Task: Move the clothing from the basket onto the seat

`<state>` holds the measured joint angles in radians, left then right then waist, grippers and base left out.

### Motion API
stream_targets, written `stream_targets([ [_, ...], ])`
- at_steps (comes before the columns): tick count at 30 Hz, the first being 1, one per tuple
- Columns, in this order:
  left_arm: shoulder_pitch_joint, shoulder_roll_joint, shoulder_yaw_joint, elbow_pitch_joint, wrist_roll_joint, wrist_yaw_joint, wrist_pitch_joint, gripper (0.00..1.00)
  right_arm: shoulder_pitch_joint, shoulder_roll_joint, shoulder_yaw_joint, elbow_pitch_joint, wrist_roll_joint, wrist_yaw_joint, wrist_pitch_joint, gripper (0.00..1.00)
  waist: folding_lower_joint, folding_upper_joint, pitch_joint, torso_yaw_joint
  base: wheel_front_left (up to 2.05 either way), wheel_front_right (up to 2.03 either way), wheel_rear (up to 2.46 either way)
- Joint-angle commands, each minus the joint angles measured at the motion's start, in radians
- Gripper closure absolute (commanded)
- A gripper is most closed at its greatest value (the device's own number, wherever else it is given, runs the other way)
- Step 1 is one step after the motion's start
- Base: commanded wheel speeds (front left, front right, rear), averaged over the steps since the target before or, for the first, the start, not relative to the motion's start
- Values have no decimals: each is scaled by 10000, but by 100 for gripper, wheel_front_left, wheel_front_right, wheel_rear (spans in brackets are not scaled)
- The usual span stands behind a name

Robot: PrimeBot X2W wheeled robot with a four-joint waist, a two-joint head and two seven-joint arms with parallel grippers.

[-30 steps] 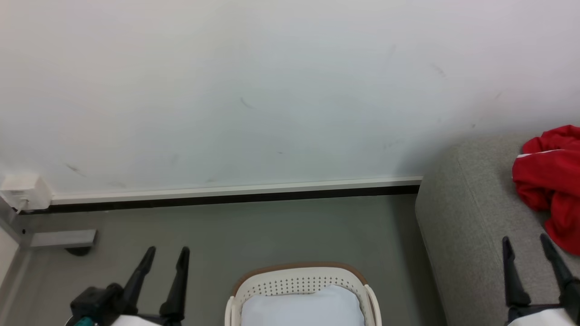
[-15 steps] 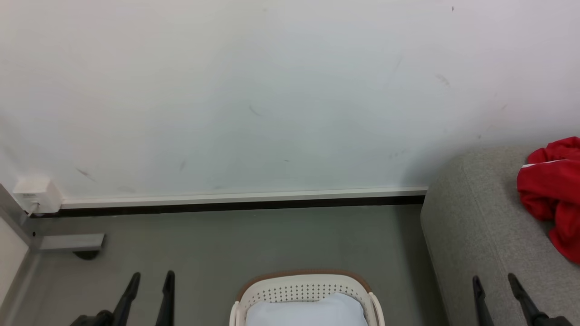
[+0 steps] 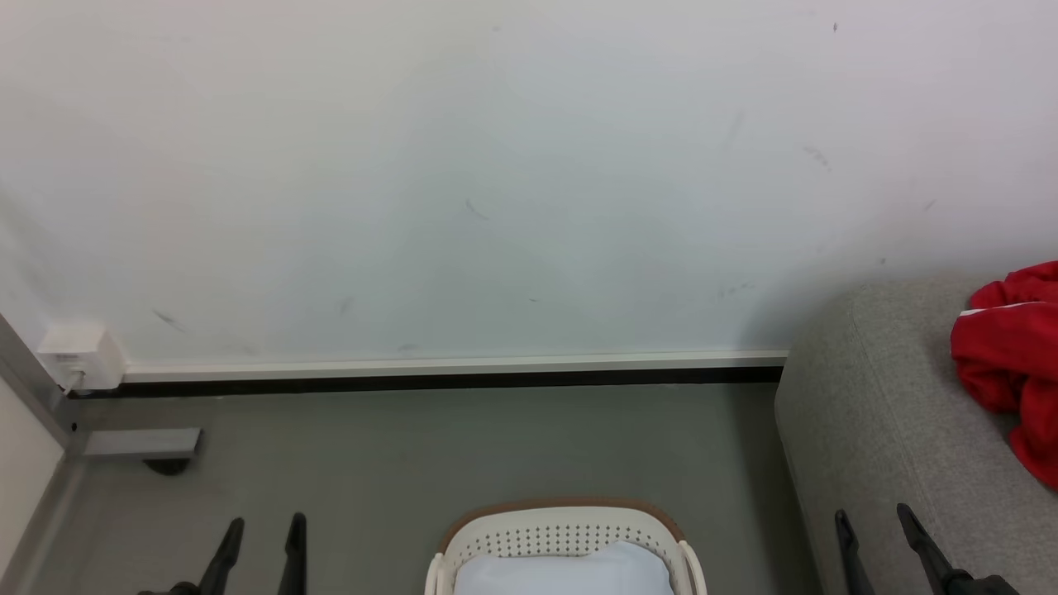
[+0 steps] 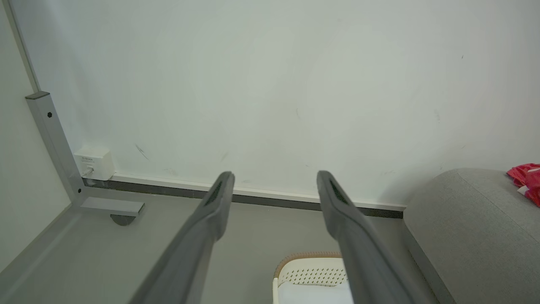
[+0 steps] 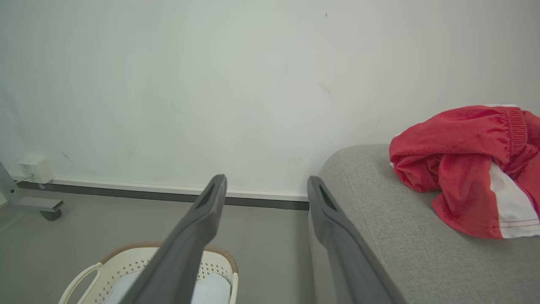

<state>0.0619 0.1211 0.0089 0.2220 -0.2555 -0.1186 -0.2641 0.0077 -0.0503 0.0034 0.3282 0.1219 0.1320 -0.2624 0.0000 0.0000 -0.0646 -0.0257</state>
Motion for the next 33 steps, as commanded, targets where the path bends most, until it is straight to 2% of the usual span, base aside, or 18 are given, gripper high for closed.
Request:
stream_targets([
  [1,-12,-8,59,64,135,-42,-5,0,-41,-6,57,21,63,-25,-35,0,0,0,-17,28,0,0,0],
  [15,-132,-158,227,148,276,-126,-5,0,-59,-5,283,34,238,-25,-35,0,0,0,-106,53,0,0,0],
  [31,-210,59,-177,234,-188,-133,-5,0,-92,-4,332,60,313,-25,-36,0,0,0,-23,-140,0,0,0],
  [32,-142,-17,-184,273,-179,-102,2,100,-25,2,329,31,296,0,3,100,1,0,-26,-141,0,0,0],
  [33,-113,-67,-199,355,-188,-102,8,100,18,10,326,103,303,0,19,100,1,0,-26,-142,0,0,0],
])
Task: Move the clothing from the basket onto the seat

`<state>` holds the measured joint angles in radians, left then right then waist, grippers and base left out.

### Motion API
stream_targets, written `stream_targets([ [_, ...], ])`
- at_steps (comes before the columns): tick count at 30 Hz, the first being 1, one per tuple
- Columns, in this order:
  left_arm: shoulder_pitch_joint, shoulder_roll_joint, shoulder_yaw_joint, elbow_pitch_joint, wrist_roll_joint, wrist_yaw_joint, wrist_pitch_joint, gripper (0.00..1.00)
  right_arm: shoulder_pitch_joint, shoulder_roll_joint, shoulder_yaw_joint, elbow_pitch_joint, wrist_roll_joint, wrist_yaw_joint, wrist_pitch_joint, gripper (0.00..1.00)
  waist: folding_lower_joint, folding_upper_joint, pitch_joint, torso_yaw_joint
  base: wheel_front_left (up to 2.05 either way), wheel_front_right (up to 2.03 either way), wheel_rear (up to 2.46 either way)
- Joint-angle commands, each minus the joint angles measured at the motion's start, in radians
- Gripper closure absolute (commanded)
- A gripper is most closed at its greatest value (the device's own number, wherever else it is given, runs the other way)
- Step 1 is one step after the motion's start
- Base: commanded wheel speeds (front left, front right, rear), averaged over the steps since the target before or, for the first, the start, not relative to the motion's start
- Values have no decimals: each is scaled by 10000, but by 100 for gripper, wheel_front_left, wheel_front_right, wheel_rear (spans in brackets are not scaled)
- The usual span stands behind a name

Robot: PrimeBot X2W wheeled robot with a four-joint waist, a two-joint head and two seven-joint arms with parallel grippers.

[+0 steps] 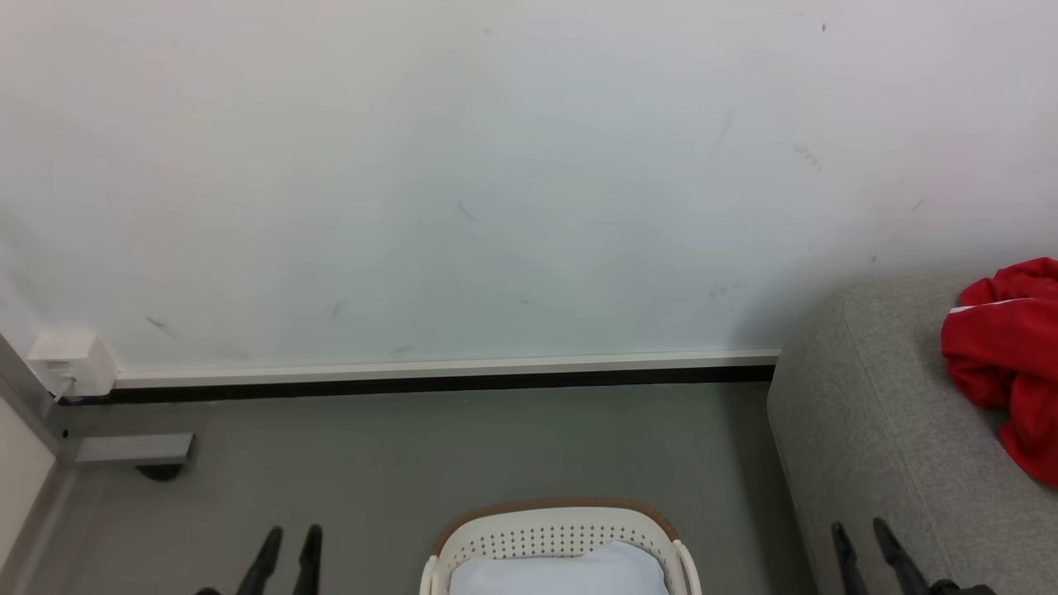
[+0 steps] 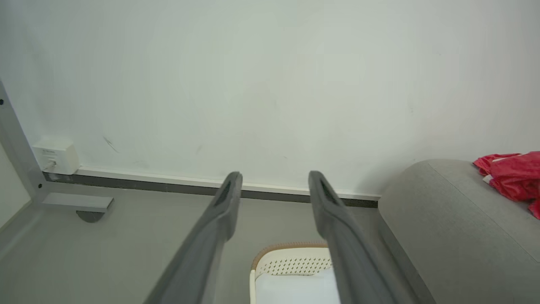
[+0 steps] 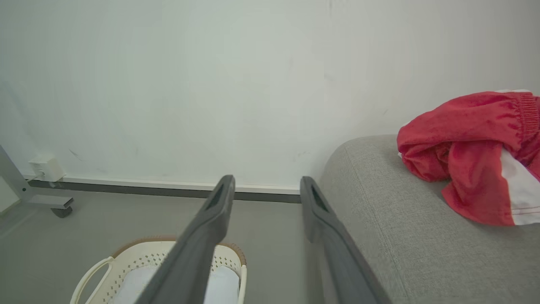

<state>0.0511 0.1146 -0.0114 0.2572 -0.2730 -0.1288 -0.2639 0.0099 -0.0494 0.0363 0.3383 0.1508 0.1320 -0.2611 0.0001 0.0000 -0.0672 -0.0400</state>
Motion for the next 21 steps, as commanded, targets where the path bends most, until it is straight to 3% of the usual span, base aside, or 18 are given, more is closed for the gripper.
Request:
stream_targets([
  [1,34,-67,-22,85,-25,2,14,100,47,8,-9,92,25,0,19,100,0,0,1,0,0,0,0],
  [21,-316,-241,277,127,-3108,-4,898,100,-199,8,-363,-66,3394,-3,914,100,0,0,100,56,0,0,0],
])
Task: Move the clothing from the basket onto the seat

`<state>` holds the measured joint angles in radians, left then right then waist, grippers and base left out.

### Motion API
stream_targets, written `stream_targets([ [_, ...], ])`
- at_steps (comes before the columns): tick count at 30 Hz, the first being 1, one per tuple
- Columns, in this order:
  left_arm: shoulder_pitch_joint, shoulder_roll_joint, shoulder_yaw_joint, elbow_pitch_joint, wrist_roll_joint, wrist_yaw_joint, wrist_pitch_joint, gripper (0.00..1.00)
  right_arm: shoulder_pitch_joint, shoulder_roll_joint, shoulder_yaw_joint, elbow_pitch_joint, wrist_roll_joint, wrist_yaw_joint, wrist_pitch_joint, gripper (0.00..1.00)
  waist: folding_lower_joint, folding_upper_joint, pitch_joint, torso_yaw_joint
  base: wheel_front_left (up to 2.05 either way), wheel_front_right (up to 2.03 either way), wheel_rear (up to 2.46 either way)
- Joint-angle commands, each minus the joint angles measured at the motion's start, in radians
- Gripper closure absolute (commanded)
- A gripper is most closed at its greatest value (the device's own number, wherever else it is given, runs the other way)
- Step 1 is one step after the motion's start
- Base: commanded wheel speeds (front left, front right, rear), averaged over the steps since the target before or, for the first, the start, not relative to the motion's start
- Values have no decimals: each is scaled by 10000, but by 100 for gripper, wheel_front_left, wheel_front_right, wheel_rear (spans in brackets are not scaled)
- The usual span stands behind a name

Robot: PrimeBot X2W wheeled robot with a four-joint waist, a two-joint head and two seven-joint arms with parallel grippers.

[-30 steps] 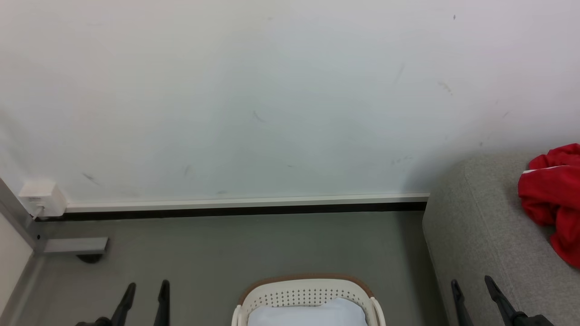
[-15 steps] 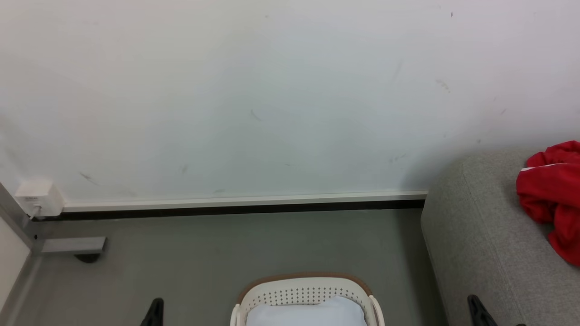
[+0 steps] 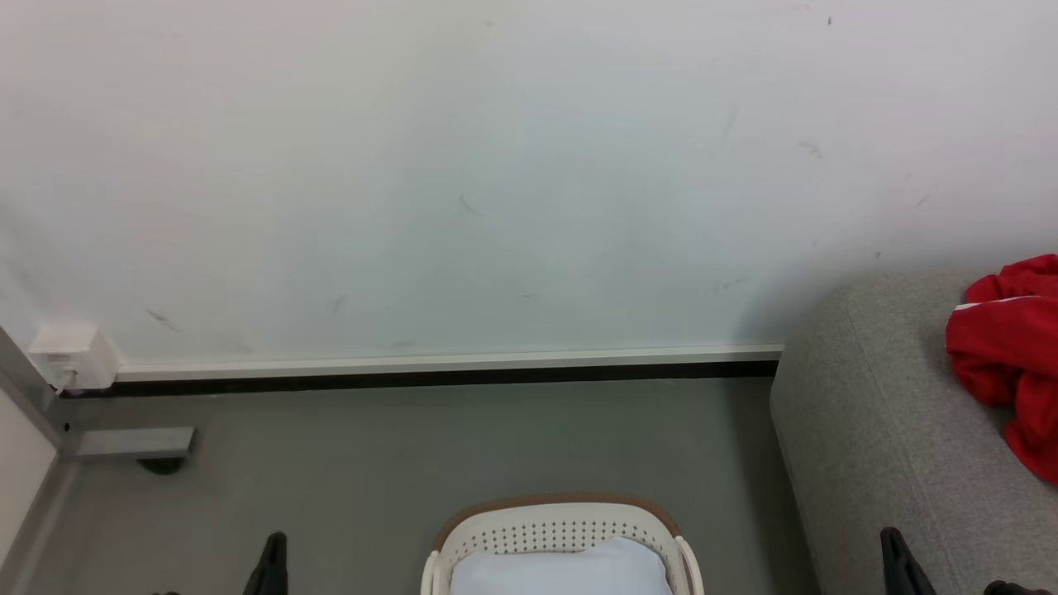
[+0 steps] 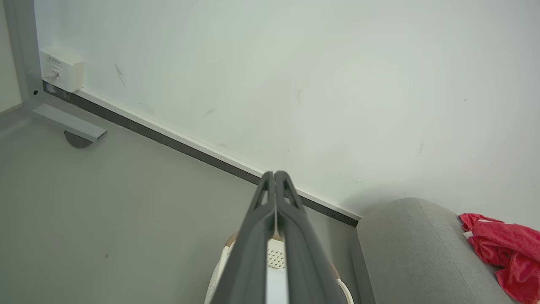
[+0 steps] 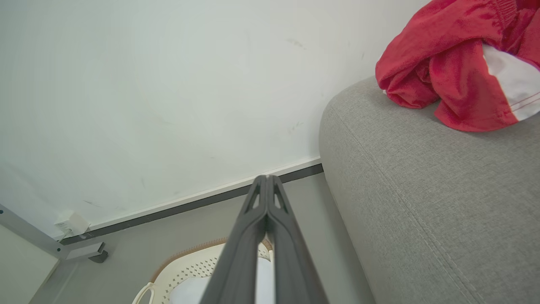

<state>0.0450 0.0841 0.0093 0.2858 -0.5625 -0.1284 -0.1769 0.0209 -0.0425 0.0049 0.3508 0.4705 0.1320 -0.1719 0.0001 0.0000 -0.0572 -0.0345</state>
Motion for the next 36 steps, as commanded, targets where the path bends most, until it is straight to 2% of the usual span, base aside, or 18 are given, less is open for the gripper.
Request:
stream_targets([
  [1,-276,58,83,-163,-363,-8,70,100,-326,-62,-65,-206,365,-4,64,100,0,0,5,4,0,0,0],
  [17,-581,-29,303,-232,-2650,-13,704,100,-574,-73,-322,-411,2840,-7,691,100,0,0,94,55,0,0,0],
  [36,-885,-117,524,-291,-4876,-19,1339,100,-792,-87,-580,-606,5282,-10,1308,100,0,0,200,116,0,0,0],
])
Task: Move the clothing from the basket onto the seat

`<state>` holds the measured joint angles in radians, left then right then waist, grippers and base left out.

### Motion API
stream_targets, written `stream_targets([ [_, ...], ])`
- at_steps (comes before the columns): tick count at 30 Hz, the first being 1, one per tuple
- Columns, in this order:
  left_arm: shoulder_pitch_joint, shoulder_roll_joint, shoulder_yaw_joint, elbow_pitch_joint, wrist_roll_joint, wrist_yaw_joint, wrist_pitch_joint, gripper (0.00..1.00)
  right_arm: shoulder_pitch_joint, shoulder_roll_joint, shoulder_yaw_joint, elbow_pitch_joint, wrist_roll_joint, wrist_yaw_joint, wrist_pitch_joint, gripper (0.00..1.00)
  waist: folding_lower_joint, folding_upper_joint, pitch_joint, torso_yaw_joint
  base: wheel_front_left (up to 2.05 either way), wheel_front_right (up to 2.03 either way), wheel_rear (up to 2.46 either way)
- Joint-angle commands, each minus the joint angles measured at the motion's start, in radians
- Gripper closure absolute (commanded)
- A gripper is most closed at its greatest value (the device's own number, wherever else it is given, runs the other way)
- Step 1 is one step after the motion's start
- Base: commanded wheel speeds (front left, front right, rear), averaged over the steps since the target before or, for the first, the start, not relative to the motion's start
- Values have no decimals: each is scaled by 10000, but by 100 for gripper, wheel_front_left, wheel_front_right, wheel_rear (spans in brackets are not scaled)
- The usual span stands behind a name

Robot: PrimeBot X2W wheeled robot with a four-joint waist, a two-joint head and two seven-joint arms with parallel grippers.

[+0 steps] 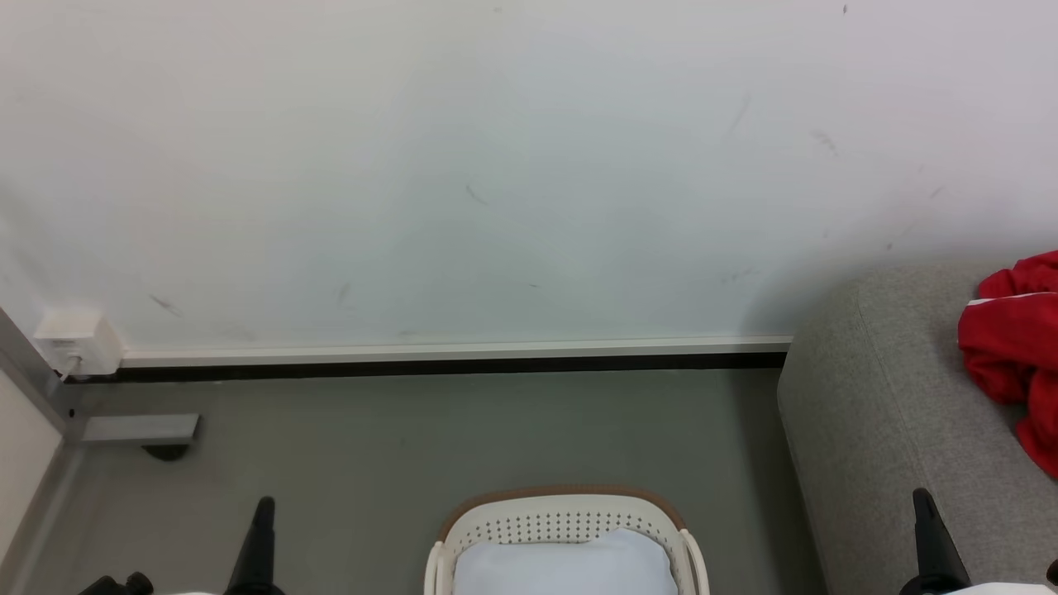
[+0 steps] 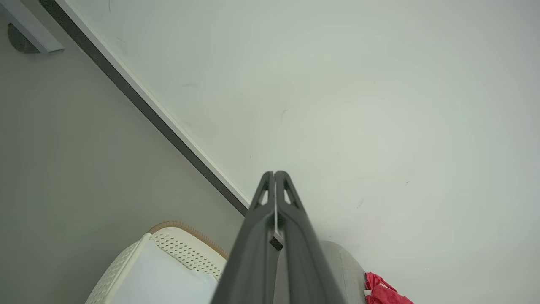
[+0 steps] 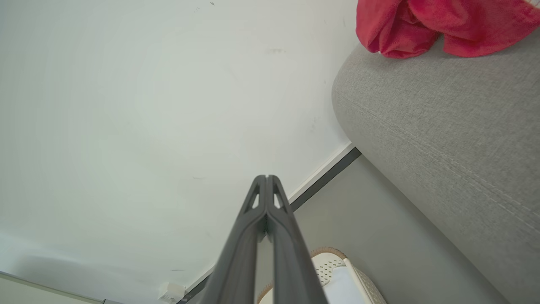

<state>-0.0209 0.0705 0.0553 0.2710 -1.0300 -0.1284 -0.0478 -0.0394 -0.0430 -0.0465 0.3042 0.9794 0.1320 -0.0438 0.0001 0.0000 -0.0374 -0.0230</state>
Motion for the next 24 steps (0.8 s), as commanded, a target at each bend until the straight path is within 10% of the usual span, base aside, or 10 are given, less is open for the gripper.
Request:
stream_targets([
  [1,-239,15,75,-146,-323,-19,75,100,-204,-81,-79,-148,306,-10,65,100,0,0,7,5,0,0,0],
  [24,-530,-73,289,-190,-2491,-27,706,100,-453,-93,-327,-344,2703,-15,676,100,-1,0,135,78,0,0,0],
])
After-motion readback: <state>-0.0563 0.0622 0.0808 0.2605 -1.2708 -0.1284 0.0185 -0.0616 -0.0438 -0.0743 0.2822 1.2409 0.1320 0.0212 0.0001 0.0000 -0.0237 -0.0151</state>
